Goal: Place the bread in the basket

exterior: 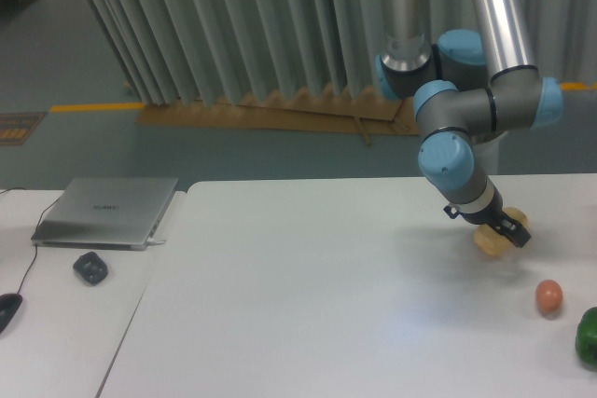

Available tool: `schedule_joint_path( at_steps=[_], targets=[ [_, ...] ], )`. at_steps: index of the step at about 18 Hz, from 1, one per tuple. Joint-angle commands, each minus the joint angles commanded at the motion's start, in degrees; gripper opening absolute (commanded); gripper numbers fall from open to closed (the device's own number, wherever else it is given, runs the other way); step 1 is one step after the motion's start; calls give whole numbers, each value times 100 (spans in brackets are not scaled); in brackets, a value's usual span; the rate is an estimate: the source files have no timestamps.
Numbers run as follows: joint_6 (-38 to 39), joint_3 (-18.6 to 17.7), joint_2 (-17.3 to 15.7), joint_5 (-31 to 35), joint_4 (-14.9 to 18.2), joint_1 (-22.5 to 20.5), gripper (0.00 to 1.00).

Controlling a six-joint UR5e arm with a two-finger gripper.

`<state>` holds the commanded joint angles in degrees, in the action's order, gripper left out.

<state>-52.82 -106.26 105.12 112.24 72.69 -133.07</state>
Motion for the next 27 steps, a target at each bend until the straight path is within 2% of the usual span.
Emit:
schedule_joint_path(
  at_steps=[5, 11, 15, 16, 17, 19, 21, 23, 25, 27],
  targets=[
    [9, 114, -17, 18, 70, -9, 26],
    [0, 167, -35, 18, 88, -35, 20],
    [-53, 508, -62, -35, 298, -149, 18],
    [-61, 667, -70, -44, 377, -228, 18],
    [-53, 973, -79, -131, 500, -359, 18],
    [-96, 1352, -88, -596, 449, -771, 18],
    [-350, 1703, -70, -694, 413, -1115, 18],
    [-448, 1871, -70, -825, 256, -1431, 18],
    [-483, 1899, -44, -896, -78, -1704, 17],
    [-562, 1864, 8, -879, -271, -2028, 18]
  ],
)
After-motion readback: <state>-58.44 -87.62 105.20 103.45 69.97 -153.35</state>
